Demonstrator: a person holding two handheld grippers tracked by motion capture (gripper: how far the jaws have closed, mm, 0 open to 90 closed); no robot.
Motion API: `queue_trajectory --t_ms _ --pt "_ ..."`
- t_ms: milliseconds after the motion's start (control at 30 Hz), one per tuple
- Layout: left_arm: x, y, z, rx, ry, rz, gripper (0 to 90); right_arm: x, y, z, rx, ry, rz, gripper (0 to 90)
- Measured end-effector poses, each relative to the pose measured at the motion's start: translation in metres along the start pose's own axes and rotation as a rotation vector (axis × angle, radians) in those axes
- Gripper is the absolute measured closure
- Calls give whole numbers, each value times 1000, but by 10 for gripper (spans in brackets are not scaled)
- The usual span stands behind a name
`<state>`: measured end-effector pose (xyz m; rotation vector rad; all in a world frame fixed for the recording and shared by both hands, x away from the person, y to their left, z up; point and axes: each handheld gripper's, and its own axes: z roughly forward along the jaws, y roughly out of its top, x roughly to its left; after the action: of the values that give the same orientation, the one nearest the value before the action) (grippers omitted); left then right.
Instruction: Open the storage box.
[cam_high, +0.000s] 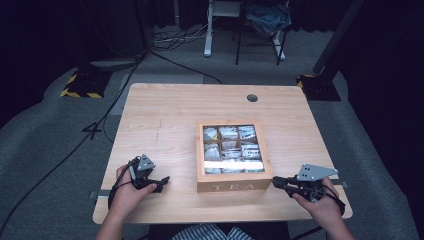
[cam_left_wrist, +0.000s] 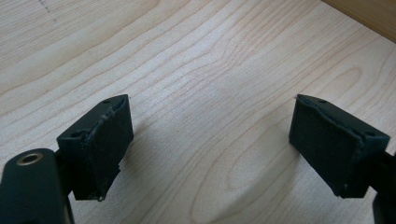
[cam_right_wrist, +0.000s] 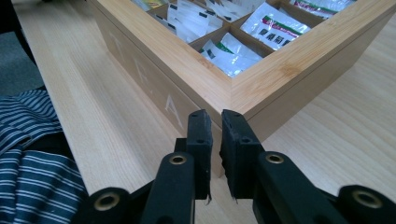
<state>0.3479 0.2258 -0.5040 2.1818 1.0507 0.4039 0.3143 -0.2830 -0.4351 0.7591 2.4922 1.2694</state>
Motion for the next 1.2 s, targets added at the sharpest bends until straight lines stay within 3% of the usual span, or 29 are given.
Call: queue_trajectory --t_ms 133,300,400,700,1100,1200 --pt "0 0 0 -1 2 2 142 -1 -1 0 8 13 19 805" --pt "0 0 0 -1 1 1 142 0 0 -4 13 -35 8 768" --pt "0 0 0 0 -2 -1 142 -2 -2 -3 23 -52 26 741" --pt "0 0 1 -2 -6 -4 141 1 -3 11 67 -79 -10 803" --pt "0 1 1 0 -4 -2 141 2 2 5 30 -87 24 856" --pt "-1 1 2 -1 -10 -9 141 0 7 0 -28 -80 58 868"
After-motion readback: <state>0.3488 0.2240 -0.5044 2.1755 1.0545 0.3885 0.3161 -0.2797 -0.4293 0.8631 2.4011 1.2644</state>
